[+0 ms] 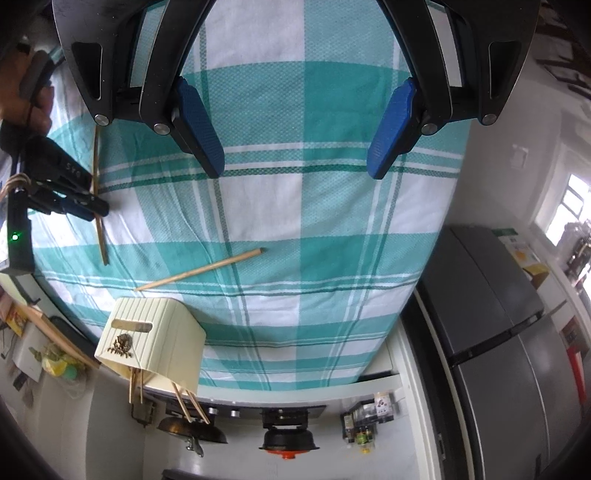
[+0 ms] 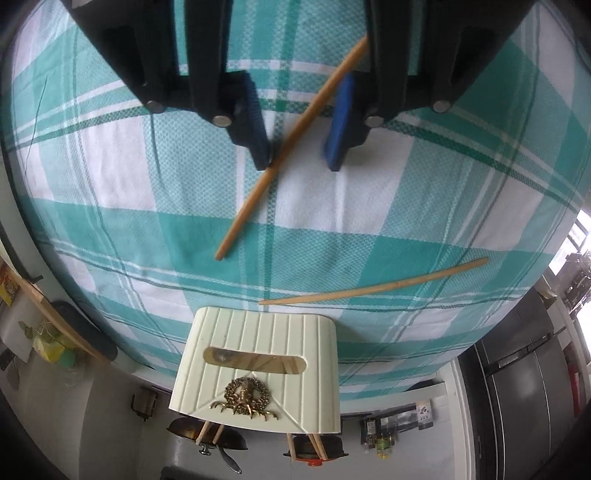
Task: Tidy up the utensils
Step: 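Close the right tool on a chopstick while the left tool lowers toward another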
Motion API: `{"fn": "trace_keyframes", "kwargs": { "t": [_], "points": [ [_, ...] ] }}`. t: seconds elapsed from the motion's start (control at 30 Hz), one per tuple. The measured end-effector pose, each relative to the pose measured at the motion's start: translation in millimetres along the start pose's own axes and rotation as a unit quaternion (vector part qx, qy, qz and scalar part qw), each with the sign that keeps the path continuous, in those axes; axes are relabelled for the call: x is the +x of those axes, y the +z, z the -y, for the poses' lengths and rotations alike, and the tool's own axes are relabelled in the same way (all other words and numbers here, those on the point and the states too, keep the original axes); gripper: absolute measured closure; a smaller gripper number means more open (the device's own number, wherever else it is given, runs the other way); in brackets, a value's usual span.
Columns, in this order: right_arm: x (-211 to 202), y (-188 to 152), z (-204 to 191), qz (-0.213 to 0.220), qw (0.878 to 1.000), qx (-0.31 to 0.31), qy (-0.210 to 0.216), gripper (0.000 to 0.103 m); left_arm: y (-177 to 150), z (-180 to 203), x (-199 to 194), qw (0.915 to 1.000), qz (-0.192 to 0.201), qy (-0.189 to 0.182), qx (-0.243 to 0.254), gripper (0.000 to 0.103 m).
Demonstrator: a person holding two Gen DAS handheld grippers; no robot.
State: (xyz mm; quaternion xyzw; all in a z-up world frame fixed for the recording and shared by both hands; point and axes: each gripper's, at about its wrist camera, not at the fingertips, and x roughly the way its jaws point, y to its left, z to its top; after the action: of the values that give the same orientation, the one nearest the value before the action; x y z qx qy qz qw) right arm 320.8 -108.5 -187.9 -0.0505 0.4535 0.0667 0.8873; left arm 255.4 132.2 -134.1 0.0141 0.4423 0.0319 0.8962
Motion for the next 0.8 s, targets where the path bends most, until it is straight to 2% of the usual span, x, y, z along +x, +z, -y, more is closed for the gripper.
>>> {"fn": "trace_keyframes", "kwargs": {
  "t": [0.23, 0.53, 0.6, 0.8],
  "points": [
    [-13, -24, 47, 0.000, 1.000, -0.011, -0.013, 0.093, 21, 27, 25, 0.9979, -0.011, 0.002, 0.064, 0.022],
    [-21, -40, 137, -0.002, 0.998, 0.013, -0.062, 0.093, 58, 54, 48, 0.9951, -0.020, -0.018, 0.095, 0.022],
    [-21, -41, 149, -0.004, 0.997, 0.001, -0.075, 0.093, 66, 60, 53, 0.9939, -0.020, -0.021, 0.107, 0.022],
    [-24, -45, 159, -0.004, 0.998, -0.021, -0.067, 0.093, 86, 77, 71, 0.9887, -0.026, -0.024, 0.145, 0.022]
  ]
}}
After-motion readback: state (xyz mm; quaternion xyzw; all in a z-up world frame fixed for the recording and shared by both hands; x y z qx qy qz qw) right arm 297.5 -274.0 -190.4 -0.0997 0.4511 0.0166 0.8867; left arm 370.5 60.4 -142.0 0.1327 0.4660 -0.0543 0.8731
